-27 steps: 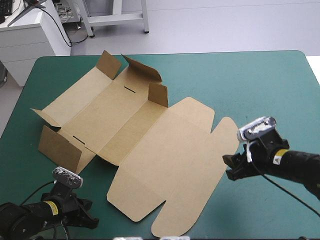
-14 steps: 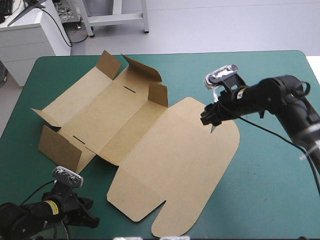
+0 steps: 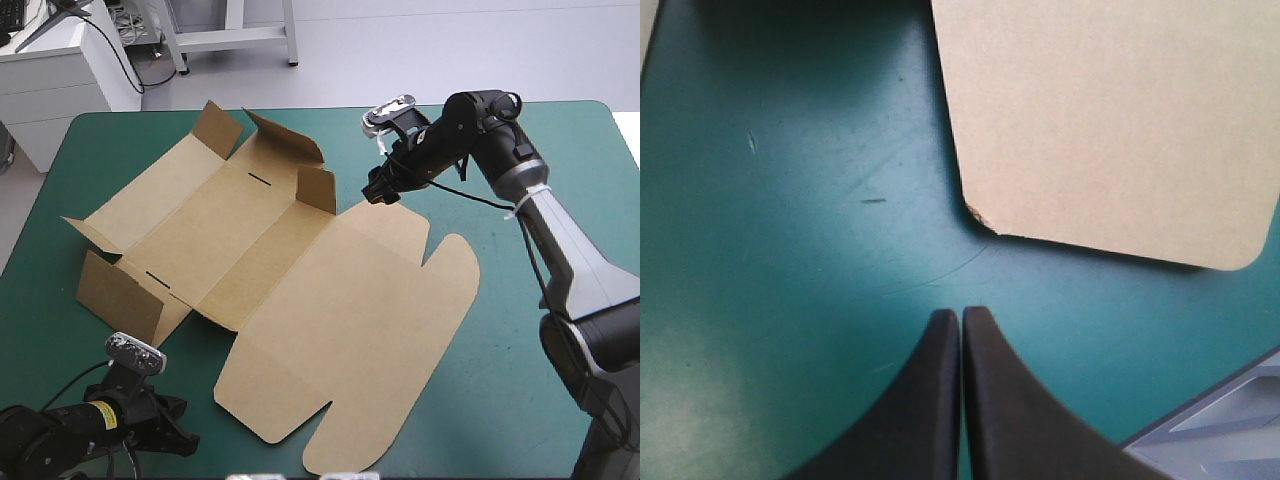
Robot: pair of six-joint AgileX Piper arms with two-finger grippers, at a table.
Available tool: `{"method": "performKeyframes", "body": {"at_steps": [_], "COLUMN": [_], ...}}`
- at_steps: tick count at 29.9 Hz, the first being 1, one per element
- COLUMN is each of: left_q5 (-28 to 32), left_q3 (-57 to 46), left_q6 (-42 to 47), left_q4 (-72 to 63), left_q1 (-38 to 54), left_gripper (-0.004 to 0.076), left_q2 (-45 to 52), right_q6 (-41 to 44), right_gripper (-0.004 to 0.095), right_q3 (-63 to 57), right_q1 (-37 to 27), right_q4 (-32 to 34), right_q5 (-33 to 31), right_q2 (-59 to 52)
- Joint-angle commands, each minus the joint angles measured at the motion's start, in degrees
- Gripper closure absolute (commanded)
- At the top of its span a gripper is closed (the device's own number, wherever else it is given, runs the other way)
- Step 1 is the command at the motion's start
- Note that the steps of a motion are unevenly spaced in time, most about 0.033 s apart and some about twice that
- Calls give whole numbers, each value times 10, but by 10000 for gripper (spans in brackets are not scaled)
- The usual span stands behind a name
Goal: Fold the box
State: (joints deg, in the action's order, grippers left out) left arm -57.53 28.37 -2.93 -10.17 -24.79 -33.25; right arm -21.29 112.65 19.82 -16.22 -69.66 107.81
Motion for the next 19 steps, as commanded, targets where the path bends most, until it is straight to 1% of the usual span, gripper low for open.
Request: {"method": "performKeyframes", "body": {"at_steps": [1, 7, 11, 13, 19], "left_q5": [24, 24, 24, 24, 24], "left_q3": [17, 17, 17, 17, 17], "left_q6": [-1, -1, -1, -1, -1], "left_q4": [-9, -9, -9, -9, -9], "left_q1": [0, 0, 0, 0, 0], "left_gripper": [732, 732, 732, 732, 732], "left_q2": [-1, -1, -1, -1, -1], "right_q6": [-41, -65, -75, -78, -82], "right_gripper": [277, 246, 244, 240, 152], "right_q3": [52, 101, 128, 138, 156], "right_q1": [1, 1, 1, 1, 1], "right_q4": [-47, -75, -103, -110, -123], "right_q5": [18, 21, 26, 38, 89], "right_q2": [11, 70, 105, 117, 142]}}
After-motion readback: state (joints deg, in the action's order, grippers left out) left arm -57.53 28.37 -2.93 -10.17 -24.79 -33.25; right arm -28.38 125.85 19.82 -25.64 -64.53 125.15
